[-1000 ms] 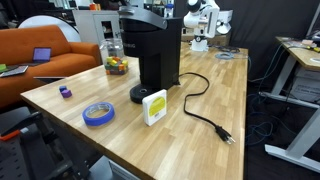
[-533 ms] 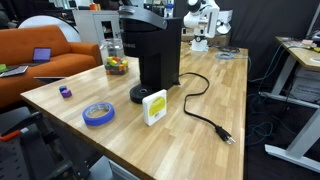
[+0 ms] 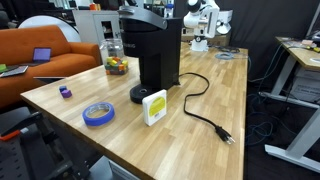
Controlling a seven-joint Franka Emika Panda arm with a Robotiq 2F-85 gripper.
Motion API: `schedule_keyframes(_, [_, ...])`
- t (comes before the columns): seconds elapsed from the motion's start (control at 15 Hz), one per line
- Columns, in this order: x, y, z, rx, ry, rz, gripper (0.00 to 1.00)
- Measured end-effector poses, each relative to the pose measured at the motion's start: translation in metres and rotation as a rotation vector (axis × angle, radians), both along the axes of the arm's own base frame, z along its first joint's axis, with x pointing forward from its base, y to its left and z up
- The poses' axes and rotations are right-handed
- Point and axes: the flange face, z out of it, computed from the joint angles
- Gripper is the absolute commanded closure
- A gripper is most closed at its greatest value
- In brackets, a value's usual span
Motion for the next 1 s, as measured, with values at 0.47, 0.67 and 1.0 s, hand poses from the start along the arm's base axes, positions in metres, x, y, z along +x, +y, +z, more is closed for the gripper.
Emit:
schedule_keyframes(0.47, [-0.005,0.010,0.014,-0.085,-0.034,0.070,1.00])
schedule_keyframes(0.67, [-0.005,0.011,0.014,-0.087,-0.035,0.073,1.00])
schedule_keyframes(1.0, [-0.006,0.021,0.040,-0.109,-0.097,0.110,1.00])
